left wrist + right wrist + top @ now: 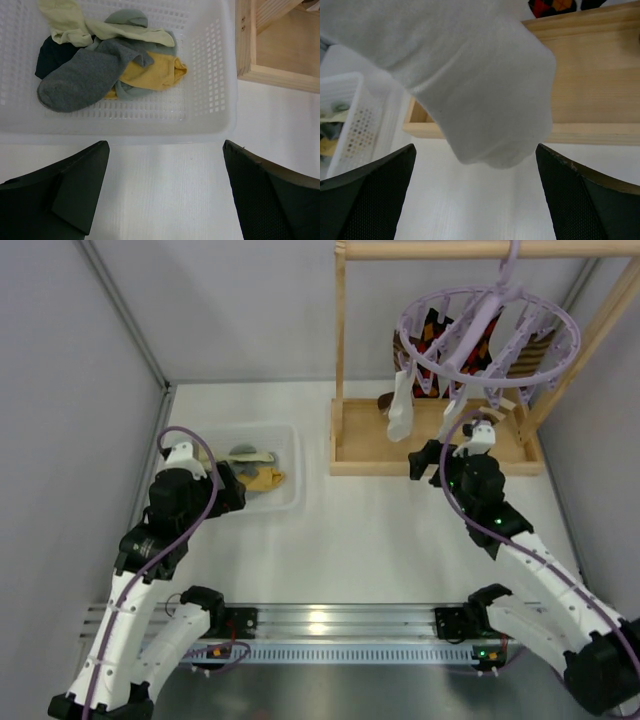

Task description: Remove the socks clipped to the hanger

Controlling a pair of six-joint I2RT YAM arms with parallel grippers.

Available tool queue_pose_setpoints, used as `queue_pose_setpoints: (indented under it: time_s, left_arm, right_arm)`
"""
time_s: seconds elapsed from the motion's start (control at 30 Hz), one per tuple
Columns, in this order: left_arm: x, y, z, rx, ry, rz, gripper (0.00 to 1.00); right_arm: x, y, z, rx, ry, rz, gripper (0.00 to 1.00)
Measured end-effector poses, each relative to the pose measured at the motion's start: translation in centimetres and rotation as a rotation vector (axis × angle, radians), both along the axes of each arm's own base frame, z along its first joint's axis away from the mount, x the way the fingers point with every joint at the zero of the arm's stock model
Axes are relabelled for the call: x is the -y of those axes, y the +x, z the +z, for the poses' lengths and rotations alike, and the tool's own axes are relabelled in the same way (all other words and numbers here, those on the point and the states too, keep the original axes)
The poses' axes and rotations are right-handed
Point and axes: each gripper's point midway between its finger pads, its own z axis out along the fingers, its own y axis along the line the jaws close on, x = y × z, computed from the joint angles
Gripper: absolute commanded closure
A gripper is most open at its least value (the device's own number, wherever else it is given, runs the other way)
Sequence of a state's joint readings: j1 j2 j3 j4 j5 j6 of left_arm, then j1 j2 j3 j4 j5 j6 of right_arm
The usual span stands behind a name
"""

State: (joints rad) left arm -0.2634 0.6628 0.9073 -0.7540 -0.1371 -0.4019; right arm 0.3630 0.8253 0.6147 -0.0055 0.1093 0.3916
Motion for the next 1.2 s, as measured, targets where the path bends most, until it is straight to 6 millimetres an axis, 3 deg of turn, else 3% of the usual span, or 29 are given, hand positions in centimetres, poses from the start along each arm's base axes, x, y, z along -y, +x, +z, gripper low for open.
queue_pose_setpoints:
  time_s: [0.1,0.2,0.3,0.33,0.4,0.43,0.47,0.7,0.8,0.97,1.07,1.2]
  left_arm:
    - [0.2,0.0,-0.1,-0.005,-0.004,-0.010,0.01]
    - [0.3,0.0,-0.1,-0.007,-0.008,-0.016,0.01]
    - [0.5,0.1,-0.2,-0.011,-0.009,-0.021,0.01]
    - [0.5,0.1,-0.3,-0.014,-0.009,-0.023,0.01]
    - [0.7,0.2,-0.4,-0.019,-0.012,-0.030,0.01]
    - [0.7,0.2,-0.4,-0.022,-0.012,-0.033,0.01]
    - [0.8,0.2,-0.5,-0.027,-0.012,-0.038,0.01]
    - [1.4,0.7,-0.1,-0.045,-0.044,-0.037,0.01]
    - [2.6,1.7,3.1,-0.009,-0.114,-0.051,0.01]
    - [6.0,4.4,11.1,0.114,-0.189,-0.109,0.01]
    - [10.7,5.3,15.3,0.192,-0.154,-0.182,0.01]
    - [20.8,4.1,19.4,0.275,-0.083,-0.369,0.01]
  right_arm:
    - [-1.0,1.7,-1.6,-0.015,-0.090,-0.064,0.04]
    - [-0.9,2.6,-2.7,-0.021,-0.135,-0.133,0.20]
    - [0.5,3.1,-2.9,0.006,-0.141,-0.227,0.39]
    - [1.0,3.2,-3.0,0.018,-0.140,-0.260,0.52]
    - [1.8,3.3,-3.2,0.035,-0.137,-0.305,0.68]
    - [2.2,3.3,-3.3,0.042,-0.143,-0.322,0.83]
    - [2.5,3.2,-3.4,0.046,-0.154,-0.335,0.88]
    - [2.2,2.9,-2.8,0.090,-0.145,-0.350,0.95]
    - [1.0,2.2,-2.7,0.102,-0.145,-0.333,0.99]
    - [-1.7,0.2,-2.6,0.113,-0.139,-0.321,1.00]
    - [-3.1,-1.0,-2.5,0.102,-0.153,-0.337,1.00]
    - [-5.1,-1.9,-1.3,0.104,-0.160,-0.345,1.00]
